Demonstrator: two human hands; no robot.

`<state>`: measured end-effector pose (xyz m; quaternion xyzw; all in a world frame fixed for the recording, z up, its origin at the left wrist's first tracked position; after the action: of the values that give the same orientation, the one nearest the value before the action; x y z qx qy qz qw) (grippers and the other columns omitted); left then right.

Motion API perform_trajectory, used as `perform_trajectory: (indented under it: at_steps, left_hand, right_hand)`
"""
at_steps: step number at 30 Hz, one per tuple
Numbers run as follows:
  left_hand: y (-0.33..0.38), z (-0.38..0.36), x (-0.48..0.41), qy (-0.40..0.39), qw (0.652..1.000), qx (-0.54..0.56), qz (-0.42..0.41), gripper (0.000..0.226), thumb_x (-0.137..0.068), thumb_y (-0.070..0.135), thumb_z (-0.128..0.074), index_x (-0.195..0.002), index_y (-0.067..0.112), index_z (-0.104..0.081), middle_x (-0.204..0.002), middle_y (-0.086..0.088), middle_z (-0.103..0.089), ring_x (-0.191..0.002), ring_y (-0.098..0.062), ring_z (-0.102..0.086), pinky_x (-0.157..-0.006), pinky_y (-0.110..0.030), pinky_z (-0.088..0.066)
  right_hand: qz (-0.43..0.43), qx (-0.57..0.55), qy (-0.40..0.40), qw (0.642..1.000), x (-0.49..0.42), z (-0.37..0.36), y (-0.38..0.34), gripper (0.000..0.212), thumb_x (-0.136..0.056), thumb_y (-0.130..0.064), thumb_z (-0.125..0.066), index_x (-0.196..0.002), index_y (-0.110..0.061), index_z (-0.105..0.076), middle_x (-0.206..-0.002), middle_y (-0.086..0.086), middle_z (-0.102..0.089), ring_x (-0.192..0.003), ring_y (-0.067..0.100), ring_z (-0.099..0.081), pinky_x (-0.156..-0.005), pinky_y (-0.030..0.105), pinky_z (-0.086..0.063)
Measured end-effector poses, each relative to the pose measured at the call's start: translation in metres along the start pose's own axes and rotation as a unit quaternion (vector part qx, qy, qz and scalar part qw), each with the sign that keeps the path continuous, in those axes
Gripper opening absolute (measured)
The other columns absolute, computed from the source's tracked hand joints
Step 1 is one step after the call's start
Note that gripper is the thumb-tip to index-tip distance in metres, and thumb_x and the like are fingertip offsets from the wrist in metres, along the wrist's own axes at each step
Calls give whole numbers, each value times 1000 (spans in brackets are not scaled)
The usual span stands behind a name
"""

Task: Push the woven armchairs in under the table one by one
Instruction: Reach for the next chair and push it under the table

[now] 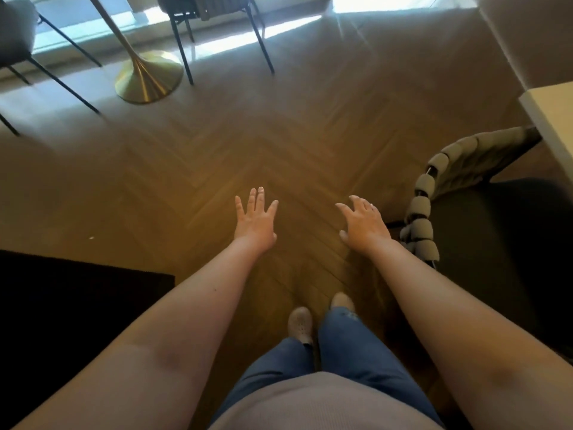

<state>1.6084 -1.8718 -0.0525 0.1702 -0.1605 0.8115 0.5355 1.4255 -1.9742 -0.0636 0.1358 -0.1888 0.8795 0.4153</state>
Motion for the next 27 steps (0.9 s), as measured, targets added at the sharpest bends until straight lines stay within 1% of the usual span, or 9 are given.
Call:
perform_trajectory:
  at_steps: [4,8,12,14,20,22,27]
  left_hand:
    - [-3,30,-68,-1,1000,-14,-10,76,-95,28,-54,-155,24,-7,-161,-16,12,-147,-32,15,-116,-58,7]
    - [3,70,-158,10,999,-22,-21,77,-95,29,-54,-155,25,-7,-161,-15,12,-148,-32,15,-117,-58,6]
    - [17,121,-249,2,999,-39,-27,77,-95,29,-53,-155,25,-6,-161,-14,13,-148,-32,15,-116,-58,8]
    - [19,135,-270,6,998,-44,-34,76,-95,30,-53,-155,25,-6,-161,-14,12,-148,-32,15,-115,-57,8]
    - [48,212,-392,16,994,-71,-78,76,-95,30,-53,-155,24,-7,-161,-15,11,-148,-31,13,-116,-57,7]
    - [53,221,-414,14,994,-72,-84,76,-95,30,-53,-155,24,-8,-161,-15,10,-148,-31,13,-116,-57,7]
    - [91,263,-520,16,983,-106,-150,77,-94,29,-55,-155,23,-8,-161,-16,9,-148,-33,12,-116,-58,7]
  right_hand:
    - [-15,-10,5,1000,-63,31,20,67,-94,-29,-55,-152,-20,-23,-158,15,-15,-147,30,-11,-120,43,-13]
    - [-37,-5,14,999,-145,69,55,67,-94,-29,-54,-152,-20,-23,-158,14,-14,-147,29,-12,-120,43,-14]
    - [-59,-14,4,998,-227,110,93,66,-94,-30,-52,-152,-19,-22,-158,15,-14,-147,30,-13,-120,43,-15]
    - [-57,-4,-6,998,-242,118,98,66,-95,-31,-52,-153,-19,-21,-159,15,-14,-147,30,-13,-120,43,-16]
    - [-94,-26,8,995,-335,187,151,66,-95,-31,-53,-152,-20,-22,-159,14,-14,-147,29,-13,-120,43,-16]
    - [-99,-31,8,995,-350,197,159,66,-95,-31,-53,-153,-20,-22,-159,14,-14,-147,29,-13,-119,43,-16]
    - [-169,-65,25,983,-411,233,218,66,-95,-30,-54,-153,-20,-24,-159,14,-14,-147,30,-14,-119,43,-16]
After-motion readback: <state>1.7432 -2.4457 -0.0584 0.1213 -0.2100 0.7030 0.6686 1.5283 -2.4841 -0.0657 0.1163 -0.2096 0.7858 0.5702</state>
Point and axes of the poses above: each hand's wrist, its own x-axis away from the middle knuckle, its own z-axis out of the back of the hand, y = z × x, the point moved 8 cm from there along -x, towards the middle knuckle
